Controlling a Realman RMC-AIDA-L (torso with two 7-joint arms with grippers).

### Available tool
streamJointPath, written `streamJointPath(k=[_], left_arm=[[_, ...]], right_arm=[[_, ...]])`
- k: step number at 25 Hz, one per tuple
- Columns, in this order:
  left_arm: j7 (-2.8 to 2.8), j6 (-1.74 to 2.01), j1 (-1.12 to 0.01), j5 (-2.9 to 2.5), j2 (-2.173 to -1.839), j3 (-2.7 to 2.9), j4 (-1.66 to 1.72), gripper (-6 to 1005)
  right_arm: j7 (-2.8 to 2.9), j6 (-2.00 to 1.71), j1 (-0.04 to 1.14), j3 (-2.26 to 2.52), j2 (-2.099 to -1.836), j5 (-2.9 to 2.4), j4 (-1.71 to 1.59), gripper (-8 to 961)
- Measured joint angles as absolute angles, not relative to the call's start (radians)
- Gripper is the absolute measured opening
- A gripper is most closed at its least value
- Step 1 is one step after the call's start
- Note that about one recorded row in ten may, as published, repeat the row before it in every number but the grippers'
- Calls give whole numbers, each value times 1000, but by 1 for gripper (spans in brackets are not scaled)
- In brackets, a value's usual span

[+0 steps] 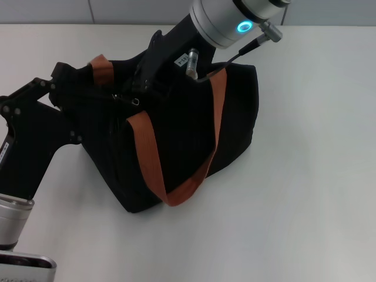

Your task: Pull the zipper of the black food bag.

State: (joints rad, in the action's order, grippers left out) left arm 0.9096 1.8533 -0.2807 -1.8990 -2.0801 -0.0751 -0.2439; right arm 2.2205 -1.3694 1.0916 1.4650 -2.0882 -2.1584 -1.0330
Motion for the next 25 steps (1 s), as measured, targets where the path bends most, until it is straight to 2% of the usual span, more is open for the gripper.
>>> streamJointPath(k=[4, 25], left_arm=[[910, 1851, -279, -1899, -2080, -75, -244, 69], [910, 1840, -267, -1899, -2080, -75, -244, 72]], right_arm=[[2209, -1373, 1083, 1464, -2085, -2163, -1052, 0], [2229, -1440, 1078, 1380, -2083, -2160, -1063, 41]])
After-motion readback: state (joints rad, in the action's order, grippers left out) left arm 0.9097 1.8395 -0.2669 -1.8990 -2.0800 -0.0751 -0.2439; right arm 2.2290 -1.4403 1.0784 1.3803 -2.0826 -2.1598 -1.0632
